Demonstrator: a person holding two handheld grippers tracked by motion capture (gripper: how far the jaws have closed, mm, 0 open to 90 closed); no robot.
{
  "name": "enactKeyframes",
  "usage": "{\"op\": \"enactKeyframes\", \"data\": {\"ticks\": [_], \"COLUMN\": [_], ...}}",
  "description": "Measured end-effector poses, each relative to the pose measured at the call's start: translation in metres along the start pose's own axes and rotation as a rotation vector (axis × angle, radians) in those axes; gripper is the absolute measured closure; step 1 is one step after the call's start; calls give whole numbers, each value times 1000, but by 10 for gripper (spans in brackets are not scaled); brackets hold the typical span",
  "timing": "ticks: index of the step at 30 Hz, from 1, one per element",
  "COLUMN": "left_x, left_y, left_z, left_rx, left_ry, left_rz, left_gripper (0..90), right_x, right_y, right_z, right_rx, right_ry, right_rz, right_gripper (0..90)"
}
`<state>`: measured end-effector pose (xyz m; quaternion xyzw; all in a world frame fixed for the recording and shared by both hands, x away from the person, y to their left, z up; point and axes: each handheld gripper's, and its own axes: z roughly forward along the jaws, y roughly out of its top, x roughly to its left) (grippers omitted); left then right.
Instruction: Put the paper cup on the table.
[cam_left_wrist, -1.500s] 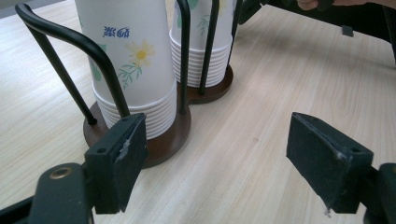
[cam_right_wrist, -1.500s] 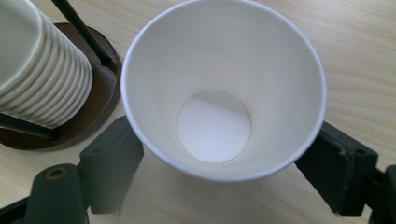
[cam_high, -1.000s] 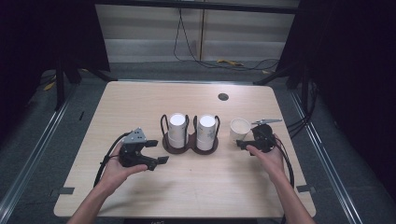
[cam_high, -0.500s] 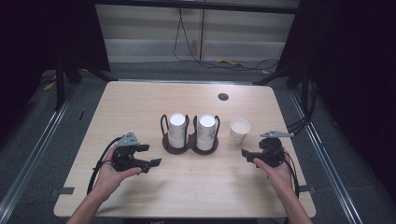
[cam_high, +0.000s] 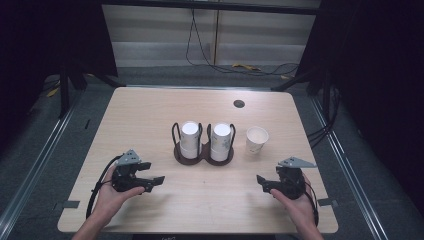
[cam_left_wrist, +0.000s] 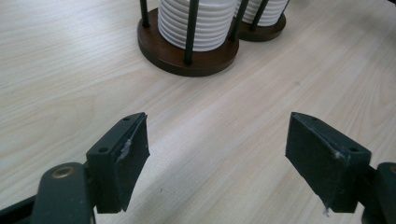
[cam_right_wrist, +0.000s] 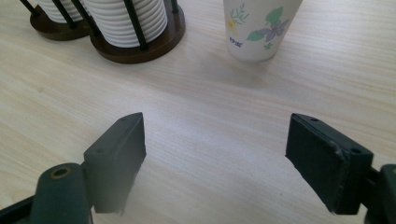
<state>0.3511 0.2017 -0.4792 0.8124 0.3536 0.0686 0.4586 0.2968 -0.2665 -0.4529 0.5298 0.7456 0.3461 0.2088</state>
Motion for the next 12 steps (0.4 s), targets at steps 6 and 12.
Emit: {"op": "enactKeyframes", "data": {"ticks": [6, 12], "left_x": [4, 8], "left_y": [-11, -18], "left_z": [2, 2], "left_rx": [-4, 8], "left_ry": [33, 26], "left_rz": [-60, -66], "left_gripper": [226, 227], "right_x": [7, 8], "right_y": [-13, -13], "right_z": [10, 14], "right_rx": [27, 6], "right_ry": [0, -15], "right_rz": [-12, -16], "right_gripper": [207, 197]}}
